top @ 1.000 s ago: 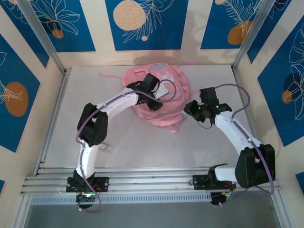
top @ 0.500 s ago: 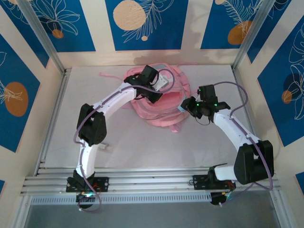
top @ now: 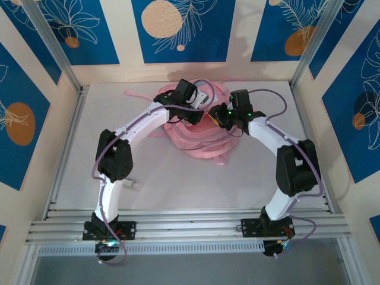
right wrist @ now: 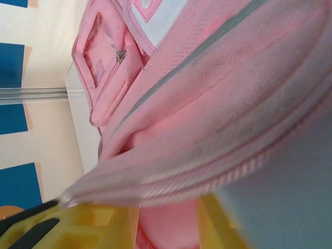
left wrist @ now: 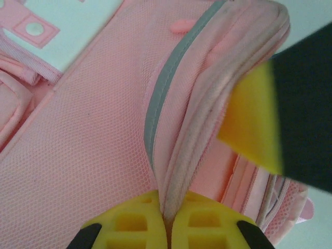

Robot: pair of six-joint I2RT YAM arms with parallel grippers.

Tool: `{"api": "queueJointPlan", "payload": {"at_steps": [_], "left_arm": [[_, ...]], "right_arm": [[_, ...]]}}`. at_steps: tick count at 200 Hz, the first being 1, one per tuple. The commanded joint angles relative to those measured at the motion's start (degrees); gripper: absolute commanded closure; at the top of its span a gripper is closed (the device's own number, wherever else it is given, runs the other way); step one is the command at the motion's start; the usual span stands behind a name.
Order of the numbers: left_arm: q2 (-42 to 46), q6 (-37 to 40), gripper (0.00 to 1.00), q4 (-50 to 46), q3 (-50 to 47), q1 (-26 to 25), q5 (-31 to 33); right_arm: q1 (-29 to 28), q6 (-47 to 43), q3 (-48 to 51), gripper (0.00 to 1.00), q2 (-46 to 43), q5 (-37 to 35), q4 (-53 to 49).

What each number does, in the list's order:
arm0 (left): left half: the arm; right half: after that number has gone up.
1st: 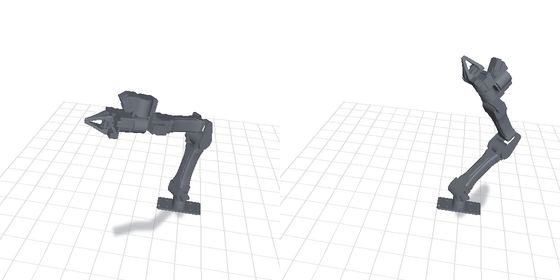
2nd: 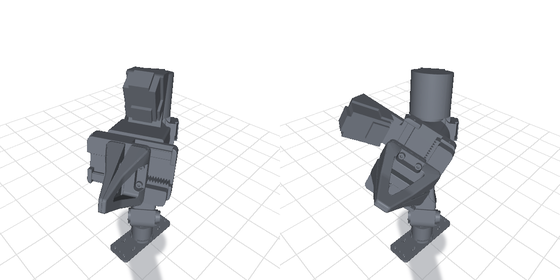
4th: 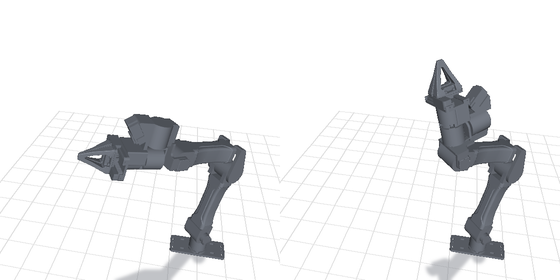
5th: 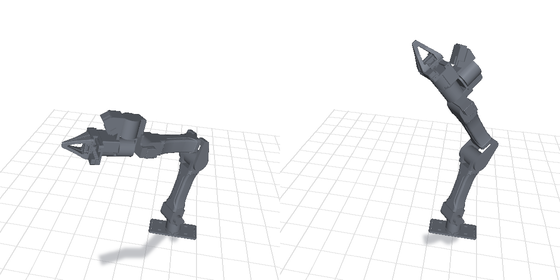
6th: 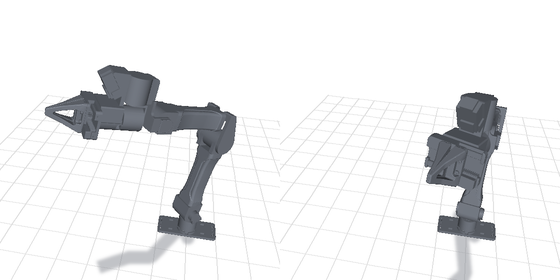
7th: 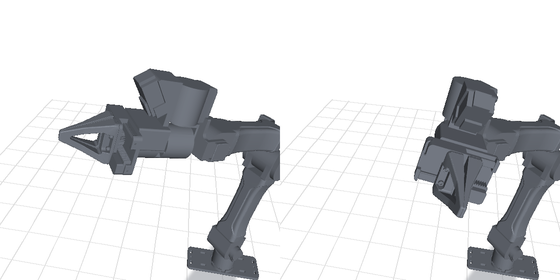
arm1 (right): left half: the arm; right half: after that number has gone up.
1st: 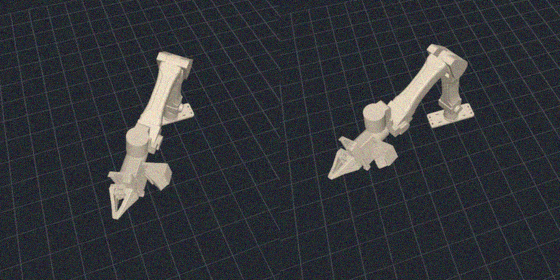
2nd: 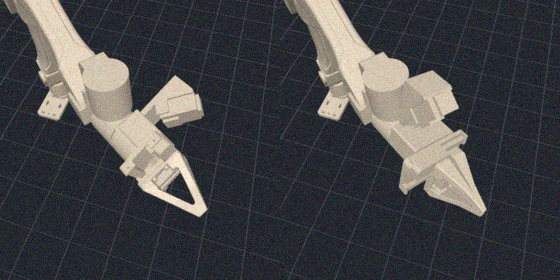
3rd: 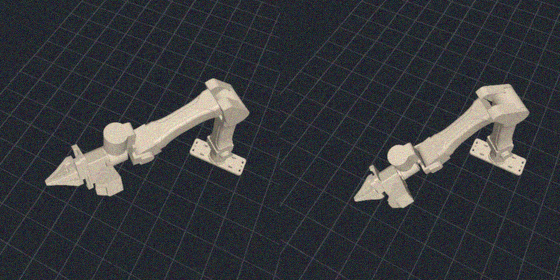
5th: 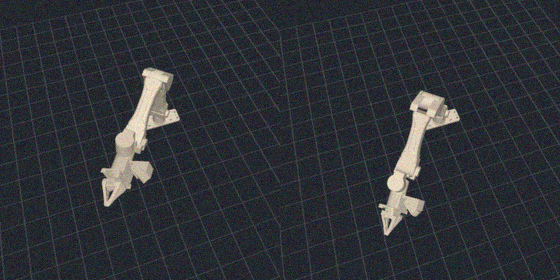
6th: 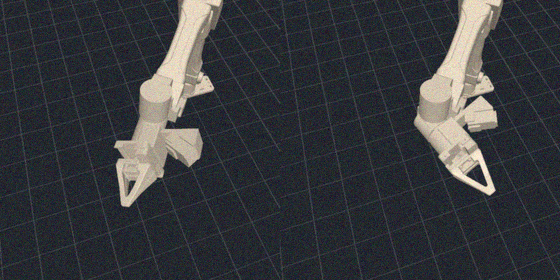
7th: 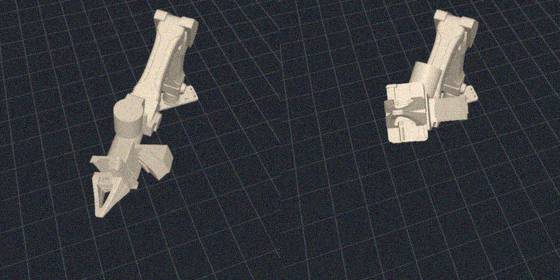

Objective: Pack the student bag
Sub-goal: Place the loose stationery in the student bag.

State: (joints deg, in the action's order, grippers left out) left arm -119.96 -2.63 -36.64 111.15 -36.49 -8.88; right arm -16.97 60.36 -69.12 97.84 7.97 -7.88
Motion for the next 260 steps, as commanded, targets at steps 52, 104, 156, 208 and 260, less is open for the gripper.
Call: {"api": "queueJointPlan", "payload": {"at_steps": [52, 104, 156, 208, 260], "left_arm": [[6.0, -1.9, 1.00, 11.8, -2.8, 1.0, 2.4], [6.2, -1.1, 1.00, 11.9, -4.4, 1.1, 0.9], [7.1, -1.5, 1.00, 11.3, -5.4, 1.0, -0.3], [7.7, -1.7, 1.00, 11.9, -6.9, 0.9, -1.4], [7.9, -1.6, 1.00, 12.5, -7.9, 0.9, -2.4]], "right_arm": [[0.4, 3.7, 3.2, 0.53, -1.2, 2.1, 4.0], [1.1, -7.8, 2.7, 0.42, -11.9, -1.9, -10.0], [5.6, -11.0, 6.2, 0.52, -15.4, -5.5, -12.1], [6.9, -14.9, 5.4, 0.69, -8.5, -6.0, -8.5], [5.7, -14.7, 2.2, 0.75, -2.5, -3.4, -5.1]]}}
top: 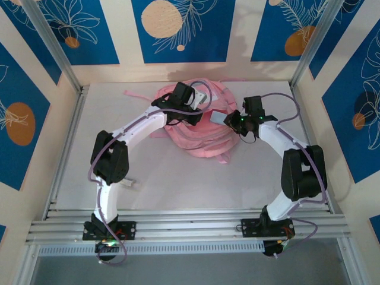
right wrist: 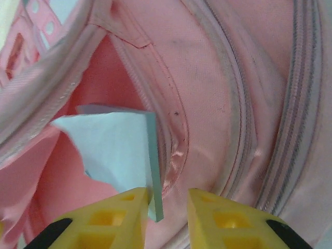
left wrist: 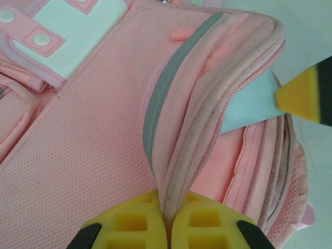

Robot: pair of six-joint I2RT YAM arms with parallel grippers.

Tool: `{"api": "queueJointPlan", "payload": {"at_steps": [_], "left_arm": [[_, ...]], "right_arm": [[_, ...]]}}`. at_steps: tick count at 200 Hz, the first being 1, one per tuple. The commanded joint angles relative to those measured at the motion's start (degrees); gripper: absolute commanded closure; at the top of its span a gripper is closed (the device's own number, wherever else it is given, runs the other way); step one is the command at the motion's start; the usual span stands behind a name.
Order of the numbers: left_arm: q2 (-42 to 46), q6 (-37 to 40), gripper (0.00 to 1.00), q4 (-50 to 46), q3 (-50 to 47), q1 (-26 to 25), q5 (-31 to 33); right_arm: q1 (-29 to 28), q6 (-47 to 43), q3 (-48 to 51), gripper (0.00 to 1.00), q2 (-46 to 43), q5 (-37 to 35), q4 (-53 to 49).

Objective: Pack the student bag
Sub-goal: Place the loose stationery in the student bag, then close the student bag at the top-center of the table.

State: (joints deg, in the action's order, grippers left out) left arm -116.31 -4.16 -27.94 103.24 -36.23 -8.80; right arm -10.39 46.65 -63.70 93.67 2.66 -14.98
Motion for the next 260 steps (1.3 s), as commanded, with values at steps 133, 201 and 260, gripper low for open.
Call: {"api": "queueJointPlan", "payload": {"at_steps": [133, 201, 260], "left_arm": [[5.9, 0.4, 1.00, 5.2, -2.4, 0.6, -1.4], [9.1, -2.8, 0.37, 1.7, -5.2, 0.7, 7.7], [23.2, -11.2, 0.00, -5.0, -22.9, 2.1, 15.8]], "right_arm": [[-7.2, 5.5, -13.0, 0.98, 12.8, 5.7, 3.8], [-8.5, 0.7, -5.3, 0.58, -1.7, 0.6, -3.2], [-15.6, -3.7, 2.8, 0.05, -12.4, -7.9, -9.9]]}}
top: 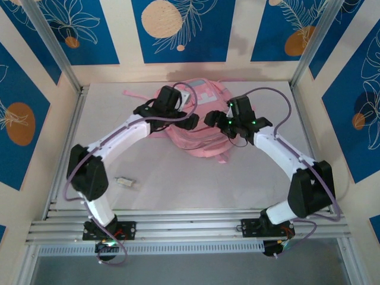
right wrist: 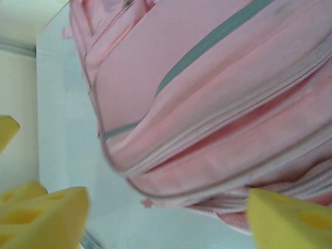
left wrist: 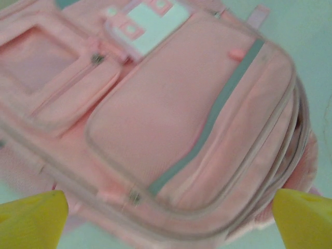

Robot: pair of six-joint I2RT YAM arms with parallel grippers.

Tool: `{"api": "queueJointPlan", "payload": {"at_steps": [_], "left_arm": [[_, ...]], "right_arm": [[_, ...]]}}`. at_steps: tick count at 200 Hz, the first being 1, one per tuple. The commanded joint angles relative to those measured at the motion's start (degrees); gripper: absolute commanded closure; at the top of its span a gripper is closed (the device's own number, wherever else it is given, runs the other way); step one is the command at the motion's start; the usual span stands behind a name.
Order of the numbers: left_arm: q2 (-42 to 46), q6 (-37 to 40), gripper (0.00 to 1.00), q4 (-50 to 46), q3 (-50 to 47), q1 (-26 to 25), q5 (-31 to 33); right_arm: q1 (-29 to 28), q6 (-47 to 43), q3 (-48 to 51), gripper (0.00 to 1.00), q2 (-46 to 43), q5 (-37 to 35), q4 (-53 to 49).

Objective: Pack the student bag
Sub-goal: Close the student bag at the top-center of the table, then pick up the loose stationery from the bottom-left of the table.

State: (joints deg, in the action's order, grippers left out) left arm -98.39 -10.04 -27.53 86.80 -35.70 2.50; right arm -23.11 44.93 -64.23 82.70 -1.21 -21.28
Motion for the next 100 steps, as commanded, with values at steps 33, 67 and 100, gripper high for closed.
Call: {"api": "queueJointPlan", "payload": {"at_steps": [33, 67, 100], "left_arm": [[14.6, -14.5, 0.00, -9.8, -18.2, 4.3, 6.5], [24.1, -22.5, 0.00, -14.1, -29.2, 10.5, 9.2], [29.5, -26.8, 0.00, -19.0, -35.7, 16.5, 13.9]], "right_arm": [[-8.3, -2.9, 4.2, 0.01, 0.1, -5.4, -1.6], [-13.9, -4.6, 1.9, 0.01, 3.9, -9.0, -2.2], [-17.1, -6.3, 0.3, 0.01, 6.6, -11.0, -3.5]]}}
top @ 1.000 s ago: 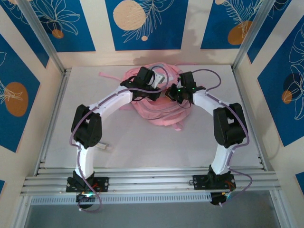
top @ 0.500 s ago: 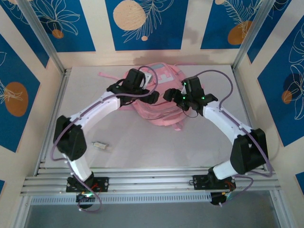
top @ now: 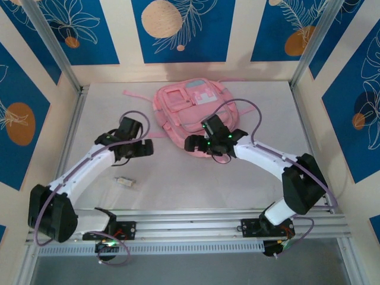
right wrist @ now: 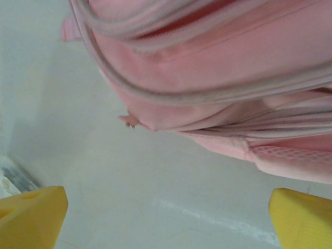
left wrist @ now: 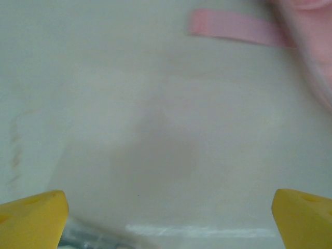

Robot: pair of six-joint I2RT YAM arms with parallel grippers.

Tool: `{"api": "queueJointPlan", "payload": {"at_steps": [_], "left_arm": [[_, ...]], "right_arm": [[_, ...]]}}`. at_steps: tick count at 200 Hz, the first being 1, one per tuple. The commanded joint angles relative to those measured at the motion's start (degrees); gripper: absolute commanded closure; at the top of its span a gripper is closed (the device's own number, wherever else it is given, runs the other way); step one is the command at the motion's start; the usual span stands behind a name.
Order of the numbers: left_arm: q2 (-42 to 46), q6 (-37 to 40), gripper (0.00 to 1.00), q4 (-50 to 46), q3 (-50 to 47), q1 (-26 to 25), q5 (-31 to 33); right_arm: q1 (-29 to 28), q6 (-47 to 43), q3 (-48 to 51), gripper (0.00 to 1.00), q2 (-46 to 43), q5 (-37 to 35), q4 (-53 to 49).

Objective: Pack the student bag
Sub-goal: Pick up the loose stationery from the bottom-left of the table.

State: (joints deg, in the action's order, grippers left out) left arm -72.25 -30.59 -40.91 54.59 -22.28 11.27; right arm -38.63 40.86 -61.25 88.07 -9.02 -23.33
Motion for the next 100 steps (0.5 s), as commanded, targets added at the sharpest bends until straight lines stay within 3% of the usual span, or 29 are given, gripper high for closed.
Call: {"api": "queueJointPlan", "payload": {"at_steps": [1, 40, 100], "left_arm": [[3.4, -6.4, 0.00, -5.6, -3.6, 3.2, 5.2], [5.7, -13.6, 0.00, -6.7, -9.3, 6.5, 4.0], [-0.3, -27.5, 0.00, -6.0, -12.9, 7.2, -0.4]], "right_arm": [[-1.6, -2.3, -2.8, 0.01, 1.3, -3.2, -1.4], [-2.1, -3.0, -2.6, 0.01, 1.8, -4.0, -2.0], [-2.1, -4.0, -2.7, 0.01, 2.0, -4.2, -2.3]]}}
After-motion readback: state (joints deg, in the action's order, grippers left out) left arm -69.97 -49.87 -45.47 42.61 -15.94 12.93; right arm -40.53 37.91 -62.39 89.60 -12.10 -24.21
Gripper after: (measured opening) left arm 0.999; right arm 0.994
